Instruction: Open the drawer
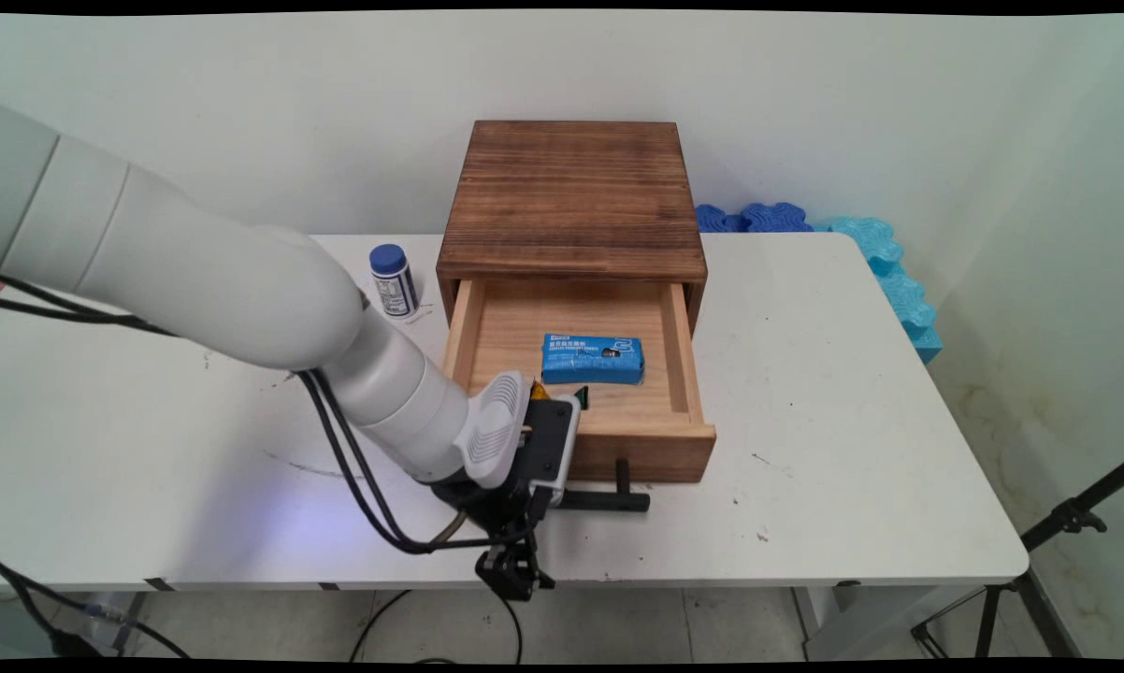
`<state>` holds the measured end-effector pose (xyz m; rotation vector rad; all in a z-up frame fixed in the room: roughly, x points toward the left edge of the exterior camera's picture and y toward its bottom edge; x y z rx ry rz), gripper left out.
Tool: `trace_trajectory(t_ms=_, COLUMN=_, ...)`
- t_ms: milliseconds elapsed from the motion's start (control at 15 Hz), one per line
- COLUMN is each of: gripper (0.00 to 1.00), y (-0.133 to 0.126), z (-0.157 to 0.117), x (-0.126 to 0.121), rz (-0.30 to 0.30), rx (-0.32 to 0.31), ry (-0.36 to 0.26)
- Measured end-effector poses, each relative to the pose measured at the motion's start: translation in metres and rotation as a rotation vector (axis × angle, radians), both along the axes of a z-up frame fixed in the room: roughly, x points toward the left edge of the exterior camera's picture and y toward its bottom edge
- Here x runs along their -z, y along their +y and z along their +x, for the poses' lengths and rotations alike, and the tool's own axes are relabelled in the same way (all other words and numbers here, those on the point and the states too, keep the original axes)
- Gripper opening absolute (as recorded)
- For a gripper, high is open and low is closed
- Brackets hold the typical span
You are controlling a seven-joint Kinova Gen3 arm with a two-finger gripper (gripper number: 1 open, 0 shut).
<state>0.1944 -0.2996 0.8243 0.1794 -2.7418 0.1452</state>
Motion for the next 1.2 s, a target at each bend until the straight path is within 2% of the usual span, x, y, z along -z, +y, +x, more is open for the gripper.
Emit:
trace_trajectory(t_ms=667, gripper=1.0, y=0.027, z=-0.003, x=-0.002, rz=0.014, rx=0.018, ry=0.01)
trace_trajectory(t_ms=1200, gripper=1.0, y=0.034, z=-0.002, x=-0.007, rz=0.017, rx=-0.001, ry=0.021)
